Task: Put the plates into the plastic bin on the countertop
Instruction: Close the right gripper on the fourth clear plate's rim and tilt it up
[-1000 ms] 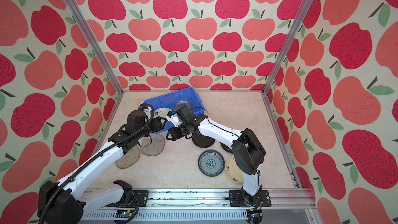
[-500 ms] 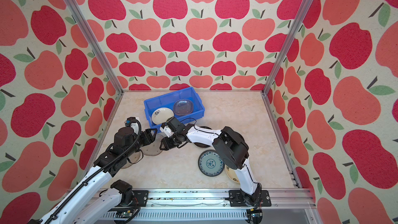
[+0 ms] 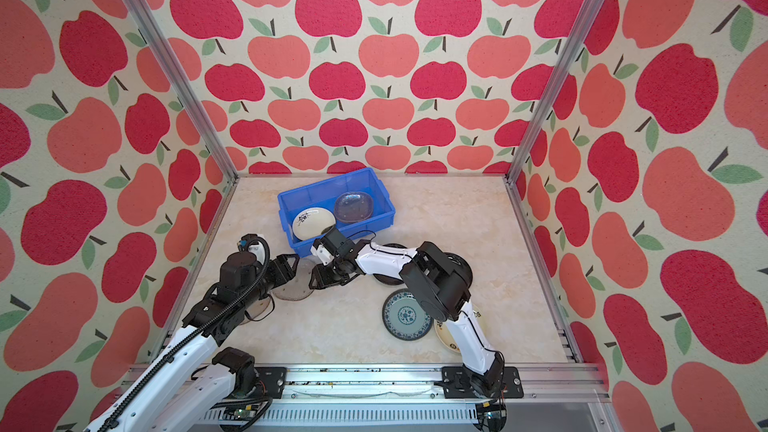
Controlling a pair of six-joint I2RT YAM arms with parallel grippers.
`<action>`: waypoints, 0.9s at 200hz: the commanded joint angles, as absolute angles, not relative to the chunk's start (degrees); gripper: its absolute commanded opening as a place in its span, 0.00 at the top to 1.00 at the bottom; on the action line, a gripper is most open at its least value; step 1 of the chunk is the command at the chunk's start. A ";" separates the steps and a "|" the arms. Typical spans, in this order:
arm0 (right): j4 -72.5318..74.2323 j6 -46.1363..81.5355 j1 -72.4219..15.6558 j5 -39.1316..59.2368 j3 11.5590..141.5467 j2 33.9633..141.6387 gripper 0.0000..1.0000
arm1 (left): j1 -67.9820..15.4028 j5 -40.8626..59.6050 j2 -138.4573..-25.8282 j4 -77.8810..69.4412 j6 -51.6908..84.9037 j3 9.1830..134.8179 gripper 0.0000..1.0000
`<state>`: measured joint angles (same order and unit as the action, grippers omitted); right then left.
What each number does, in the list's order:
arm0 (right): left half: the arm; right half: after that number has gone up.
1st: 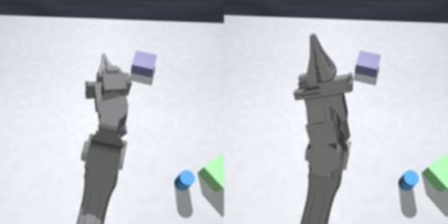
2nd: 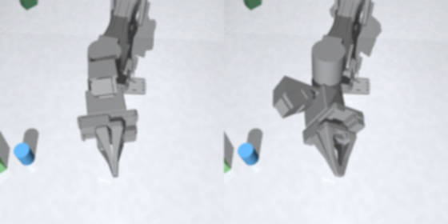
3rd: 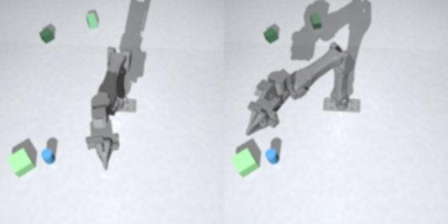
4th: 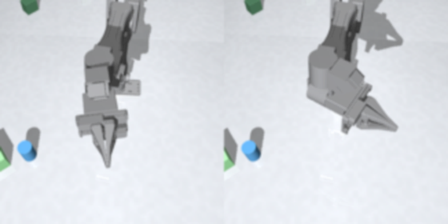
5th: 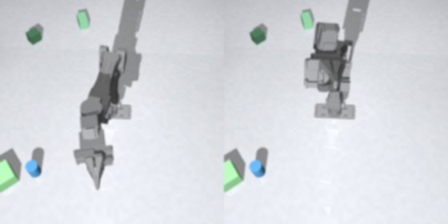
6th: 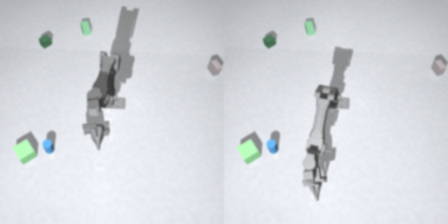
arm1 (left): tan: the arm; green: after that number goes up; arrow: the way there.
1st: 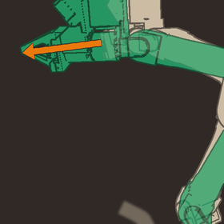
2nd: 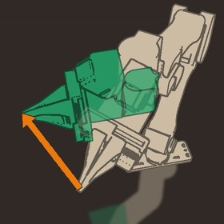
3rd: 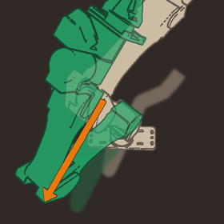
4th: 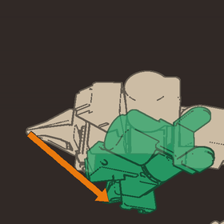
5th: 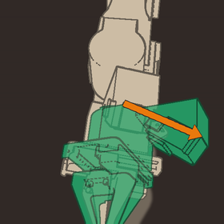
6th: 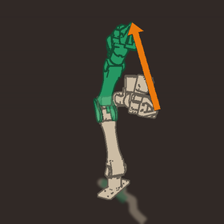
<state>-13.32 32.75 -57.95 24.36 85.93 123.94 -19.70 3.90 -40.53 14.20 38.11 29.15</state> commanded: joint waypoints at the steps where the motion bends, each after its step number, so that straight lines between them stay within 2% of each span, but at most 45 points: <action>1: -11.79 35.52 -57.39 23.05 86.93 125.92 0.57 | -19.16 4.98 -40.42 12.32 38.64 28.09 0.36; 61: -9.82 38.31 -57.22 20.79 88.12 128.13 0.63 | -17.69 6.24 -39.29 11.10 38.85 26.07 0.36; 100: -10.12 39.28 -57.21 19.37 89.04 129.12 0.71 | -17.24 6.38 -39.55 10.50 39.01 25.58 0.36; 180: -10.70 39.29 -56.78 18.15 88.33 128.45 0.95 | -16.79 7.28 -40.61 8.55 39.38 25.07 0.36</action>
<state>-9.45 39.48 -57.39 20.45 88.29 127.55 -17.08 6.52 -40.53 10.17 38.33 26.00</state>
